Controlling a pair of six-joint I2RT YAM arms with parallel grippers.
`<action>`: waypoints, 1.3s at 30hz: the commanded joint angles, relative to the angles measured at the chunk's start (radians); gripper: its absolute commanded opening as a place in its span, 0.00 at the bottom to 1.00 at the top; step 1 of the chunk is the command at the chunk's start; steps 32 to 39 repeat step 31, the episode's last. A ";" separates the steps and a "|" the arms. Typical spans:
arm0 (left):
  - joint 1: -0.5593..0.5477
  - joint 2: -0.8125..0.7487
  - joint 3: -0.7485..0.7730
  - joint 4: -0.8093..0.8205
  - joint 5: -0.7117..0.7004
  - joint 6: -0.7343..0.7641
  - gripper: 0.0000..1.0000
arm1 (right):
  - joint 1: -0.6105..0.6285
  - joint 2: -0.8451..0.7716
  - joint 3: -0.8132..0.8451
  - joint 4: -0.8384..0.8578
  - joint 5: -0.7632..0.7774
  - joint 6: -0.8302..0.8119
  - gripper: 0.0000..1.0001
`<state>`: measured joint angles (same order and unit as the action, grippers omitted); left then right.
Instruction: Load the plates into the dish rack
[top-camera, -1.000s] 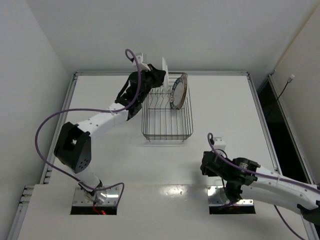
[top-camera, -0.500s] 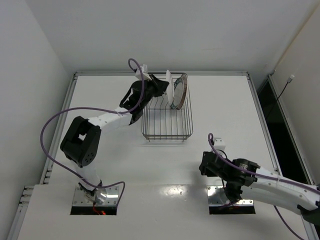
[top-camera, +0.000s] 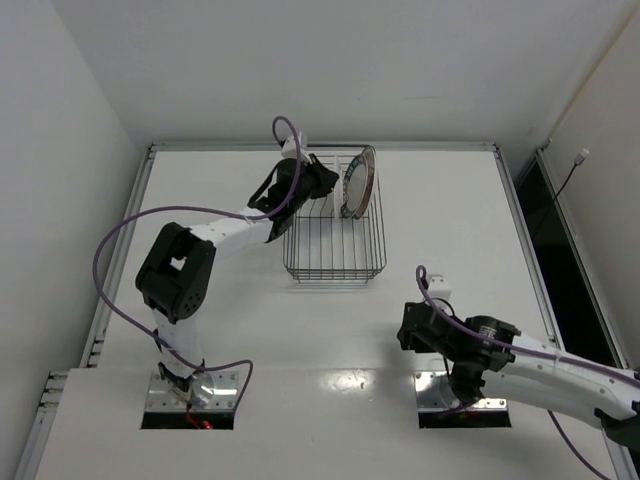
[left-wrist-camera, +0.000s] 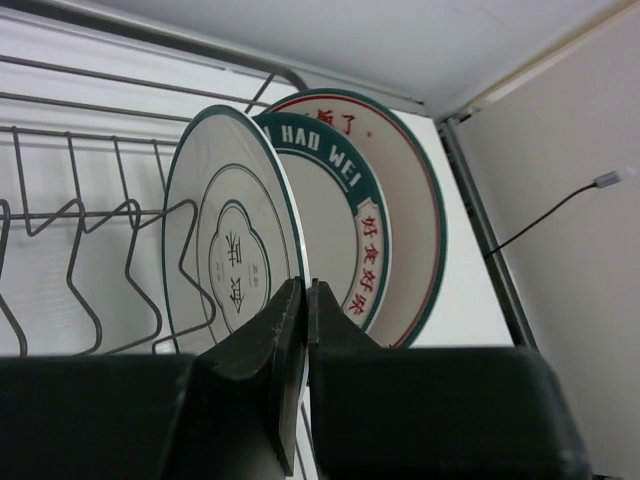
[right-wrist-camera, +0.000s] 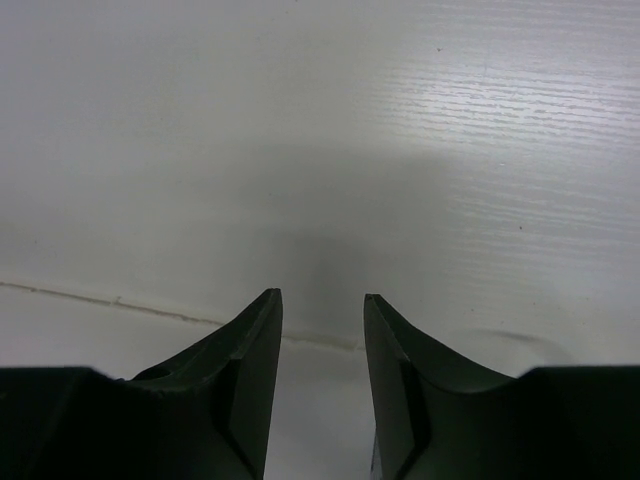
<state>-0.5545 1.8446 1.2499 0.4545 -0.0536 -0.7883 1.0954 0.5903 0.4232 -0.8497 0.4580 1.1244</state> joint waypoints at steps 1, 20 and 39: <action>-0.008 0.027 0.097 -0.020 -0.022 0.037 0.00 | 0.004 0.028 0.078 -0.017 -0.002 -0.017 0.37; -0.027 -0.166 0.010 -0.208 -0.035 0.280 1.00 | 0.004 0.164 0.683 -0.291 0.111 -0.143 0.75; -0.027 -0.819 -0.427 -0.330 -0.187 0.598 1.00 | 0.004 0.191 0.661 -0.279 0.205 -0.206 0.80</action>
